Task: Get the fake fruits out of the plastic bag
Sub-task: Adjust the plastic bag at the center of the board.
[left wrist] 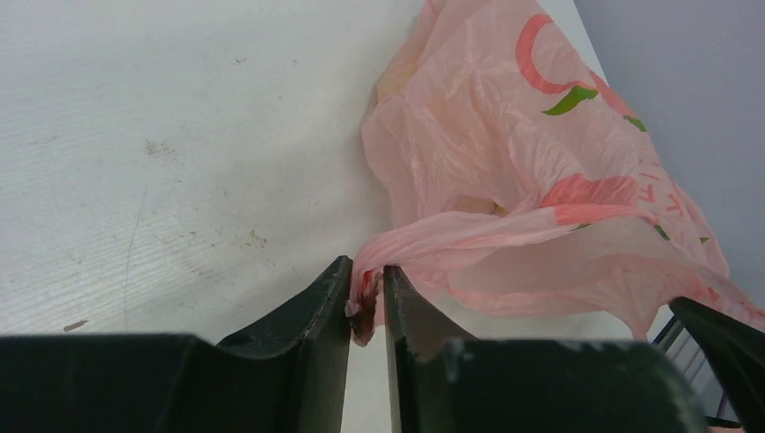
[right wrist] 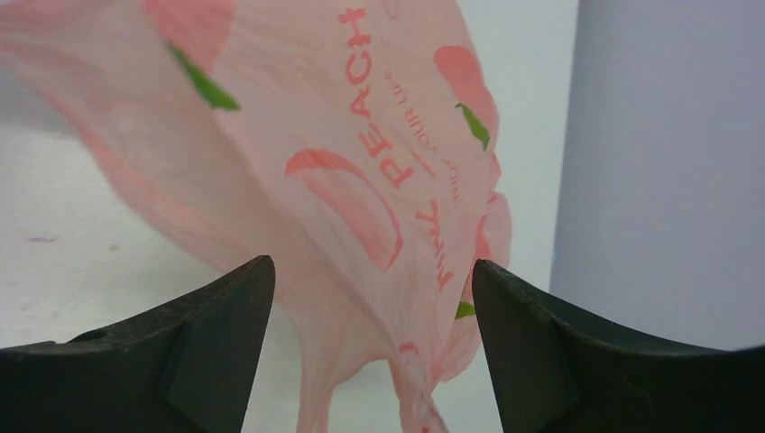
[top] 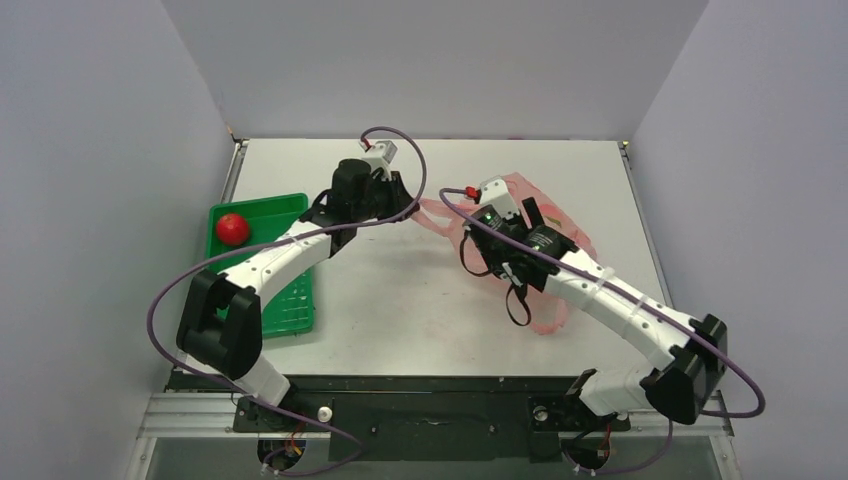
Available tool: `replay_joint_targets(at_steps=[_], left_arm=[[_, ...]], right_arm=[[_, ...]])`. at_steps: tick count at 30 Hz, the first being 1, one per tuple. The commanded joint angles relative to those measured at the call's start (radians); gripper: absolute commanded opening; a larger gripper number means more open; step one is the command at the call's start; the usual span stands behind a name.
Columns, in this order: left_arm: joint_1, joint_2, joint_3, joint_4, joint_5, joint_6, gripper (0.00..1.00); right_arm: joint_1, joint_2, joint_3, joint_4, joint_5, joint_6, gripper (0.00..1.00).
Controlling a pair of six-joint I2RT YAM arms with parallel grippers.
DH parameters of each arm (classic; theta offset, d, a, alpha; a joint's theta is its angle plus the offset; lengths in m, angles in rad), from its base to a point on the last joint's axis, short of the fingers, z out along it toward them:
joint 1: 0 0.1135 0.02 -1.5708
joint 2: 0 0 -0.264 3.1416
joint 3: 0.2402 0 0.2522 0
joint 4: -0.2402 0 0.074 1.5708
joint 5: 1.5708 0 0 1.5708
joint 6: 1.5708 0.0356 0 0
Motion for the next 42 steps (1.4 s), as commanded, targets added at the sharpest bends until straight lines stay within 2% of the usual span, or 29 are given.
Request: replay_joint_targets(at_steps=[1,4,8,9,10,11,13,14,17,18,22,23,26,33,34,35,37,42], left_arm=[[0.003,-0.084,0.015,-0.051,0.004,0.008,0.24],[0.015,-0.131,-0.002,-0.078,0.026,-0.003,0.38],[0.029,-0.245,-0.066,-0.105,0.056,-0.003,0.48],[0.029,-0.268,-0.096,-0.113,0.067,-0.004,0.49],[0.029,-0.31,-0.134,-0.111,0.076,-0.017,0.51],[0.028,-0.332,-0.159,-0.091,0.11,-0.035,0.51],[0.012,-0.39,-0.244,-0.003,0.16,-0.115,0.51],[-0.012,-0.419,-0.302,0.034,0.167,-0.18,0.52],[-0.113,-0.464,-0.392,0.184,0.093,-0.304,0.52],[-0.184,-0.479,-0.424,0.237,0.061,-0.318,0.52],[-0.393,-0.481,-0.468,0.36,-0.186,-0.351,0.51],[-0.42,-0.467,-0.47,0.379,-0.265,-0.357,0.51],[-0.503,-0.424,-0.47,0.468,-0.38,-0.374,0.51],[-0.506,-0.188,-0.378,0.58,-0.416,-0.521,0.51],[-0.504,-0.159,-0.368,0.599,-0.403,-0.546,0.49],[-0.5,-0.104,-0.358,0.624,-0.394,-0.582,0.42],[-0.499,-0.04,-0.349,0.714,-0.385,-0.629,0.36],[-0.493,0.074,-0.33,0.785,-0.458,-0.704,0.38]], right_arm=[[-0.003,0.112,0.038,0.052,0.259,-0.059,0.75],[-0.034,0.141,0.024,0.079,0.273,-0.067,0.67],[-0.061,0.142,-0.021,0.118,0.214,-0.082,0.41],[-0.067,0.138,-0.028,0.127,0.2,-0.086,0.31],[-0.07,0.135,-0.041,0.131,0.192,-0.087,0.25],[-0.076,0.127,-0.045,0.137,0.178,-0.084,0.14],[-0.083,0.108,-0.059,0.152,0.142,-0.084,0.02],[-0.087,0.098,-0.068,0.16,0.122,-0.085,0.0],[-0.101,0.062,-0.071,0.186,0.03,-0.084,0.0],[-0.103,0.055,-0.067,0.188,0.01,-0.077,0.0],[-0.131,0.038,-0.048,0.191,-0.116,-0.051,0.0],[-0.143,0.036,-0.04,0.191,-0.132,-0.046,0.0],[-0.168,0.032,-0.028,0.195,-0.21,-0.025,0.0],[-0.187,0.021,-0.027,0.203,-0.281,0.001,0.0],[-0.189,0.018,-0.027,0.204,-0.299,0.012,0.0],[-0.19,0.014,-0.025,0.206,-0.307,0.021,0.0],[-0.192,0.008,-0.02,0.209,-0.344,0.036,0.0],[-0.194,-0.014,-0.018,0.216,-0.404,0.051,0.0]])
